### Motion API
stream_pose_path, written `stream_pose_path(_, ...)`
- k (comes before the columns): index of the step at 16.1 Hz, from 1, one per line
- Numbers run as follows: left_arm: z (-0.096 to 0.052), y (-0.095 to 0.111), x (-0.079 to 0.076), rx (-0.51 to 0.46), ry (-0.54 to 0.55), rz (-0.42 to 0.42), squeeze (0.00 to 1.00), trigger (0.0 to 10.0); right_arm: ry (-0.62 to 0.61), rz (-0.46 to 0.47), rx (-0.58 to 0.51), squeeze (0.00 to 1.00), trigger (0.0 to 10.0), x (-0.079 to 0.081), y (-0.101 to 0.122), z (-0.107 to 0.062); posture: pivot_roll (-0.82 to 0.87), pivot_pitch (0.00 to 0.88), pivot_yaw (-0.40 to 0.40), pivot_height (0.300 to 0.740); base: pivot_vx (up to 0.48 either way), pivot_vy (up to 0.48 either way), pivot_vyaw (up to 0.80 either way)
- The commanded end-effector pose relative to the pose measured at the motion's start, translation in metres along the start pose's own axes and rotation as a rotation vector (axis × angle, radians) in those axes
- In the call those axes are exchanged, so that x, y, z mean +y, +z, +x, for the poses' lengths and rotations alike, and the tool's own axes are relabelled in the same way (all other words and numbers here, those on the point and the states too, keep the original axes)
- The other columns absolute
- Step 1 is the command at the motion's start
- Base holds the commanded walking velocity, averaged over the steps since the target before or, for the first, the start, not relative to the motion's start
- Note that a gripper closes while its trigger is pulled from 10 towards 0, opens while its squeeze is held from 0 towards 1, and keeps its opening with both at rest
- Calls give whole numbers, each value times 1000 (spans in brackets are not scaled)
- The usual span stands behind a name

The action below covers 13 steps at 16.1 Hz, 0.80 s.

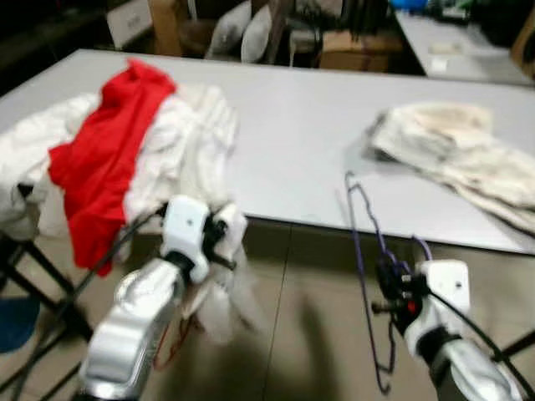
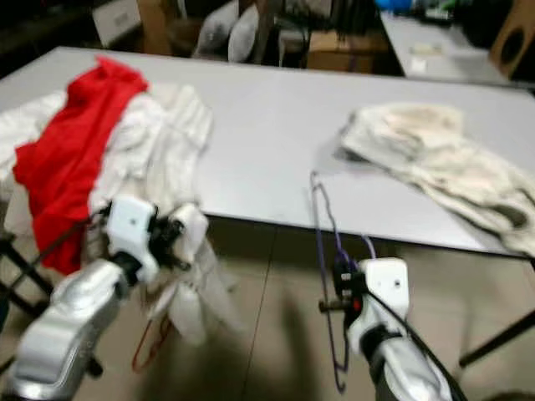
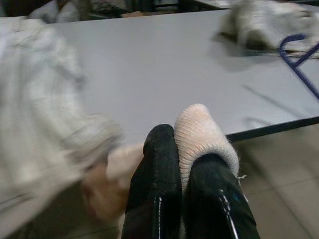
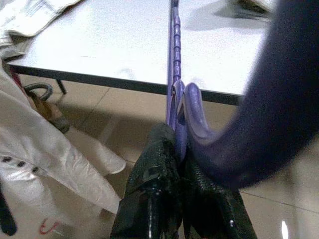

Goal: Hang hanger

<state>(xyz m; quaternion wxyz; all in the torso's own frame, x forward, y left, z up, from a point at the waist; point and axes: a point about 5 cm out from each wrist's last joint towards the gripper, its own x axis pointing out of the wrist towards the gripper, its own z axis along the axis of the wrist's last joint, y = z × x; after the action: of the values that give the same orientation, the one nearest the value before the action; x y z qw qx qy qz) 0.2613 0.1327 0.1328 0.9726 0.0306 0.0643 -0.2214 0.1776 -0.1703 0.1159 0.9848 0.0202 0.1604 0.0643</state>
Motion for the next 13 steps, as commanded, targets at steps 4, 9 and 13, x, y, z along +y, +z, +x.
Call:
stream_pose_path(4, 0, 4, 2, -13, -15, 6, 0, 10000, -7, -6, -9, 0, 10000, 1, 1, 0, -76, 16, 61, 740, 0, 0, 0)
stream_pose_path(9, 3, 2, 2, -5, -29, 26, 0, 10000, -19, -9, -16, 0, 10000, -1, 3, 0, -87, 13, 68, 740, 0, 0, -160)
stream_pose_path(13, 5, 1, 2, -4, -21, 15, 0, 10000, -23, -18, -18, 0, 10000, -2, 3, -1, -92, 13, 68, 740, 0, 0, -800)
